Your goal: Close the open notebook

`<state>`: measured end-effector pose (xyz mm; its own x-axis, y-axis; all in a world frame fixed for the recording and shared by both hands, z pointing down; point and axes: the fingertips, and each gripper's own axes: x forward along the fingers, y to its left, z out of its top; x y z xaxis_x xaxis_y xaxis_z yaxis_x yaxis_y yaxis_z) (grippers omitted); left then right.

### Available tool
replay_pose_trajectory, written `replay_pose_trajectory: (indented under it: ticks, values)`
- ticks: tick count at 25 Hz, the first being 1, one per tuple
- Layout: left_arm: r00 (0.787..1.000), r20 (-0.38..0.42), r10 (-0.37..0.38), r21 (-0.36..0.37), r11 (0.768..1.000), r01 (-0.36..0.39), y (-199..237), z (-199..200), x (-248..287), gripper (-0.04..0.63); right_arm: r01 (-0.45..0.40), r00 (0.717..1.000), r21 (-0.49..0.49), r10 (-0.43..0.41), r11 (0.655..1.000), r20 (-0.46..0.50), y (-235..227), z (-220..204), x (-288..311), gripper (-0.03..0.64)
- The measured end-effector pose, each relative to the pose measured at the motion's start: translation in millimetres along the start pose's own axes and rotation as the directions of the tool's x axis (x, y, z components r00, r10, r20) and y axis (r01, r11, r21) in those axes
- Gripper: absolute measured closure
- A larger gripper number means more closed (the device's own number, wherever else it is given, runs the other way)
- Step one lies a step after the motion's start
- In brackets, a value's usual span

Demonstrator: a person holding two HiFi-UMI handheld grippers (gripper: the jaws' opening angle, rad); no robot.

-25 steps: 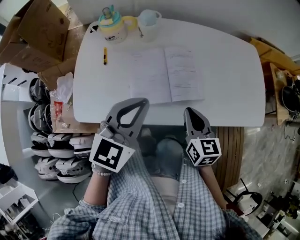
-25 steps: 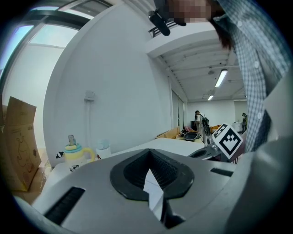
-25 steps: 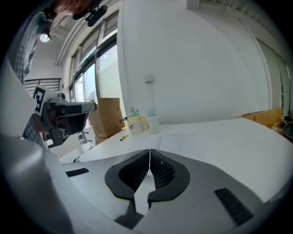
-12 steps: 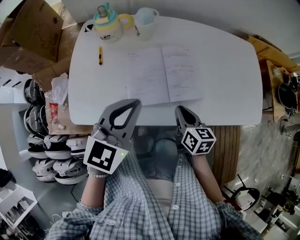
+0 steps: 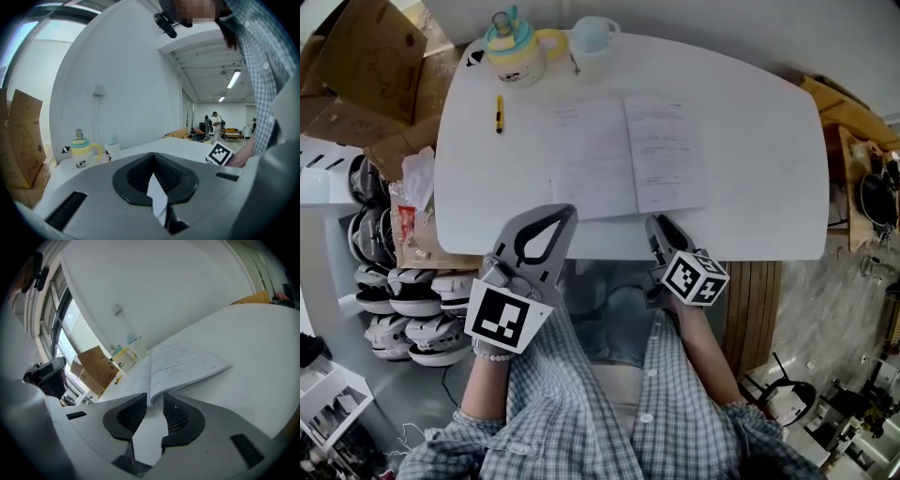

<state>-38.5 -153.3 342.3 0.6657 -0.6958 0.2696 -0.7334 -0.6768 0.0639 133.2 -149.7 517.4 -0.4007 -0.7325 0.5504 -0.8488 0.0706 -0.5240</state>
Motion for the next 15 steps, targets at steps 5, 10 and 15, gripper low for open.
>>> replay_pose_trajectory:
  ticks: [5, 10, 15]
  values:
    - [1.0, -0.018, 0.007, -0.001, 1.0, -0.007, 0.5, -1.8, 9.2, 0.589, -0.009, 1.0, 0.198, 0.003, 0.98, 0.03, -13.6, 4.0, 2.8, 0.494]
    - [0.999, -0.032, 0.005, -0.004, 1.0, -0.005, -1.4, -4.1, 18.0, 0.589, -0.055, 0.997, 0.372, 0.029, 0.926, 0.075, -21.5, 13.5, 5.6, 0.474]
    - [0.999, -0.04, 0.007, -0.006, 1.0, -0.007, -1.0, -7.9, 22.4, 0.589, -0.096, 0.993, 0.469, 0.055, 0.878, 0.1, -25.3, 17.0, 13.3, 0.474]
